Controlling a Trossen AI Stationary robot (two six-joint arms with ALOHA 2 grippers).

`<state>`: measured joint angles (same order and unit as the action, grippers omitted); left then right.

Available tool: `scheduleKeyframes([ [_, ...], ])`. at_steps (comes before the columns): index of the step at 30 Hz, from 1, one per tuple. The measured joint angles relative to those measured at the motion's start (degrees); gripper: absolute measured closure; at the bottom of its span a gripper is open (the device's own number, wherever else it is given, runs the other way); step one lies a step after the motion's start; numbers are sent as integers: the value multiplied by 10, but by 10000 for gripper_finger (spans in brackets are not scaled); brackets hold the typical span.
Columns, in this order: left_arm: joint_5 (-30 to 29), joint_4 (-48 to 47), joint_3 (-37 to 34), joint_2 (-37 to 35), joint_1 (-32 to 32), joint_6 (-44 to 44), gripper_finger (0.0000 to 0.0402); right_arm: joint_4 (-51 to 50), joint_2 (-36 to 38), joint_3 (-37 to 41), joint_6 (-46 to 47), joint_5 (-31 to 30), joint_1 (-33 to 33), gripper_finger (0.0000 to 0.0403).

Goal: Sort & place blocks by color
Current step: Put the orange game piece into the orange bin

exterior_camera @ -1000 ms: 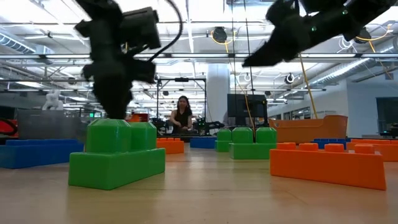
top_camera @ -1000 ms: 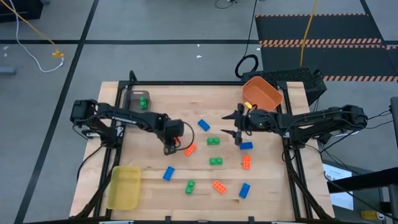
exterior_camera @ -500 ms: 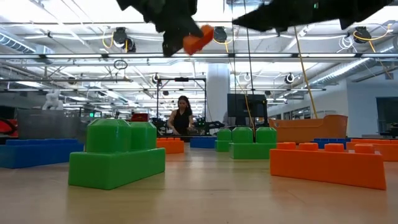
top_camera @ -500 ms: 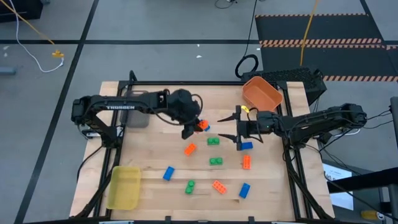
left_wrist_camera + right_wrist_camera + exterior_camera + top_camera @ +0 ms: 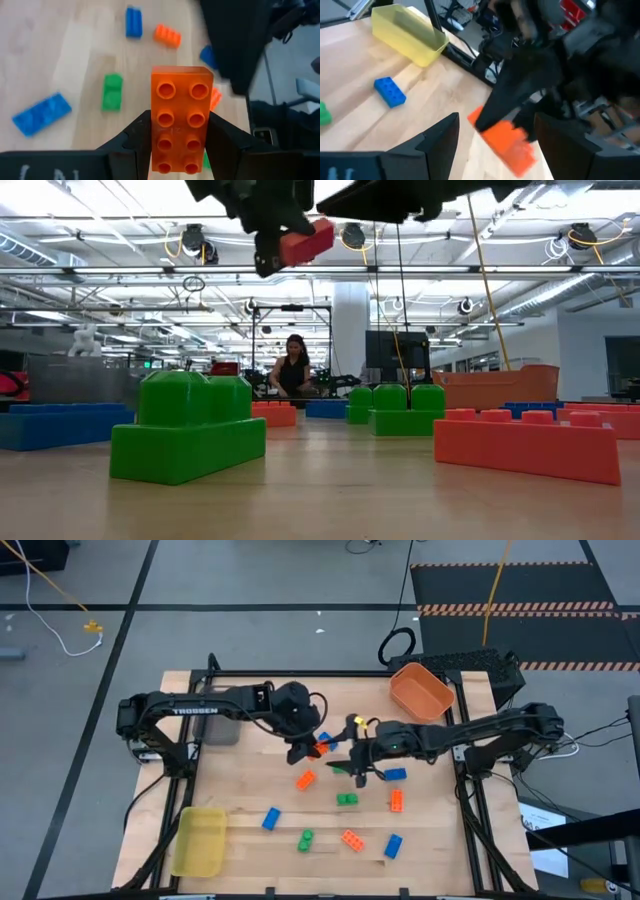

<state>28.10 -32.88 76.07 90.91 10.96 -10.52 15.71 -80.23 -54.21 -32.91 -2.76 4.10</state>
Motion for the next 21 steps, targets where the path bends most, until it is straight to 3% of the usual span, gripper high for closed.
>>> scheduleKeyframes([
  [5,19,-47,0,0,-4,22,260,-3,-19,-13,-18,1,0,151],
  [21,36,-51,0,7,-10,46,260,29,-67,-13,-18,15,-7,161],
])
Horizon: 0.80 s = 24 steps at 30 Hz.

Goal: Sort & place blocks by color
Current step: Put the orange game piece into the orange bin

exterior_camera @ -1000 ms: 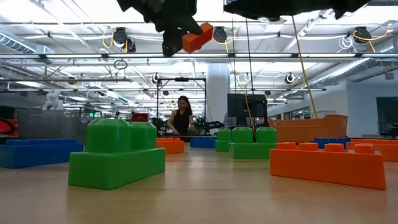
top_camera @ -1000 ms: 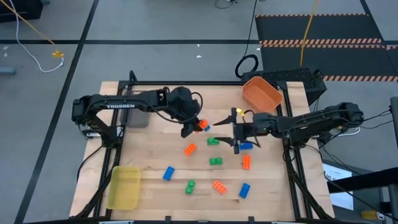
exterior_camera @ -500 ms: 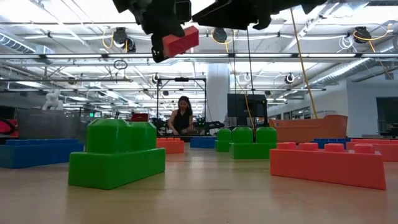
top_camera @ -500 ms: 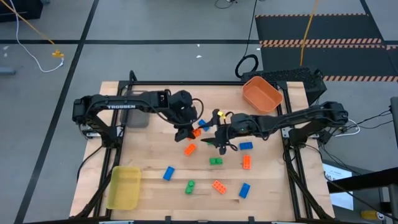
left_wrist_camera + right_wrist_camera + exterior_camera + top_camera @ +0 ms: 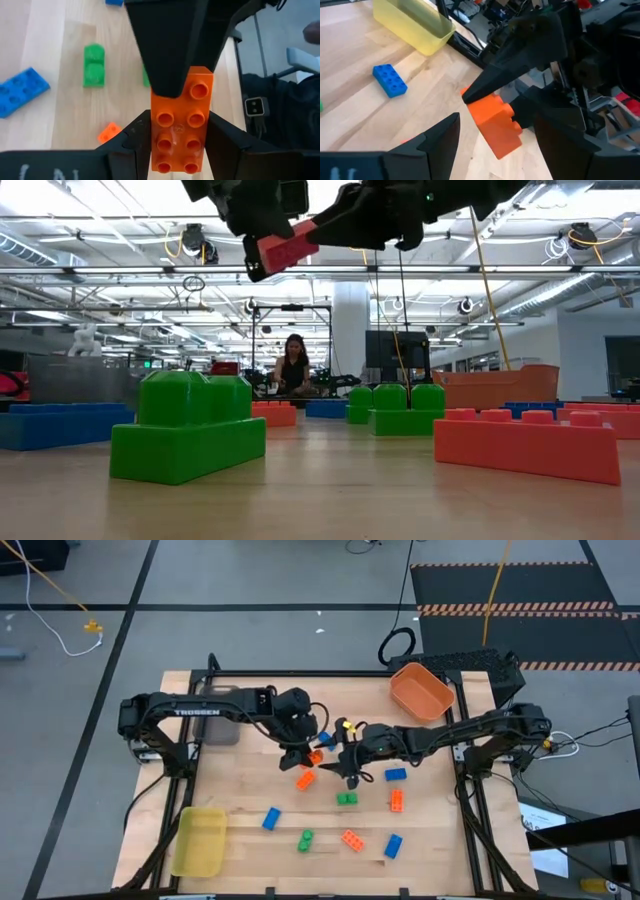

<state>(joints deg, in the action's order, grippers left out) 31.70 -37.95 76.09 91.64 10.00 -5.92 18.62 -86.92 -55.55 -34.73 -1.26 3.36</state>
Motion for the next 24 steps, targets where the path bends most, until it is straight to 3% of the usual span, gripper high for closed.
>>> scheduleKeyframes([
  [20,-2,6,0,1,-2,-4,257,-5,-8,0,-35,1,-2,318],
  [24,-27,15,0,1,-1,-2,176,-32,-9,0,-27,-11,-4,318],
])
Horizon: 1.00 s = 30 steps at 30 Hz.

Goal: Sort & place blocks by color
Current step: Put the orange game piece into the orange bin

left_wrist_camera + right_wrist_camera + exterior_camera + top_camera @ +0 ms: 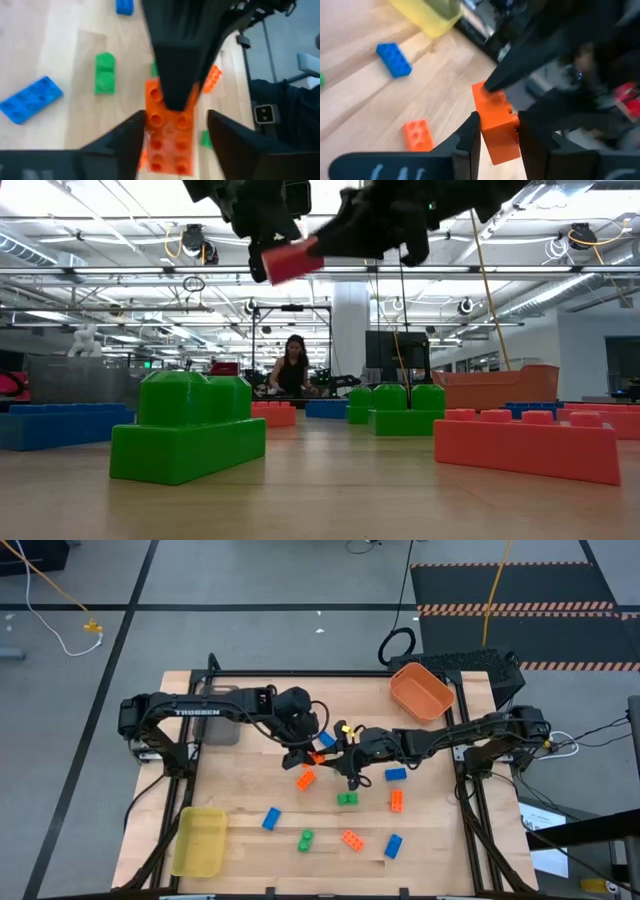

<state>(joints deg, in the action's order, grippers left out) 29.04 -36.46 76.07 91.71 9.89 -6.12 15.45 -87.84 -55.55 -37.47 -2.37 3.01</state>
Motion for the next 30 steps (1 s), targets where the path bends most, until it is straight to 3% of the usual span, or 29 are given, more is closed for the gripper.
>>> scheduleKeyframes([
  [5,-12,-23,0,0,4,4,83,-45,0,0,-9,-68,-1,318],
  [10,-60,-65,0,-9,12,16,53,-118,1,0,-6,-169,-21,318],
  [14,-154,-105,0,-19,12,16,65,-176,4,0,29,-256,-62,318],
  [21,-270,-153,0,-24,-4,15,112,-288,40,2,158,-381,-175,318],
  [30,-364,-128,0,-24,-40,28,165,-375,108,12,269,-381,-301,318],
])
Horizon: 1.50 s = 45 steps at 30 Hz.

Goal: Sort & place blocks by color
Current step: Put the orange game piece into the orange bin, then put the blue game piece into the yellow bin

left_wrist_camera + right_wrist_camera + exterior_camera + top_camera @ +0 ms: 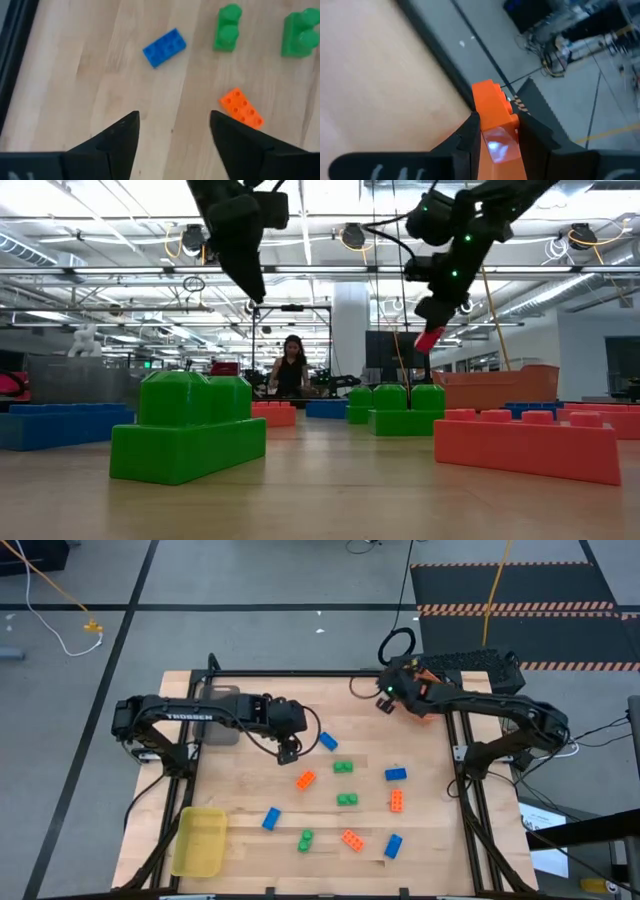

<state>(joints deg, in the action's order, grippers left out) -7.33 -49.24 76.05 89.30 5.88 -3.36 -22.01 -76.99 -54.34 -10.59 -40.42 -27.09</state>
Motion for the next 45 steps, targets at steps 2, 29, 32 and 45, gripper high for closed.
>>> scheduleKeyframes([
  [2,-3,13,0,0,-5,9,171,-13,14,7,16,0,-19,318],
  [29,-3,115,0,1,-9,123,178,-80,42,62,159,3,-100,144],
  [32,-3,135,0,17,0,123,178,-60,42,63,159,63,-96,135],
  [45,-3,184,-1,134,15,225,178,29,42,63,129,286,28,139],
])
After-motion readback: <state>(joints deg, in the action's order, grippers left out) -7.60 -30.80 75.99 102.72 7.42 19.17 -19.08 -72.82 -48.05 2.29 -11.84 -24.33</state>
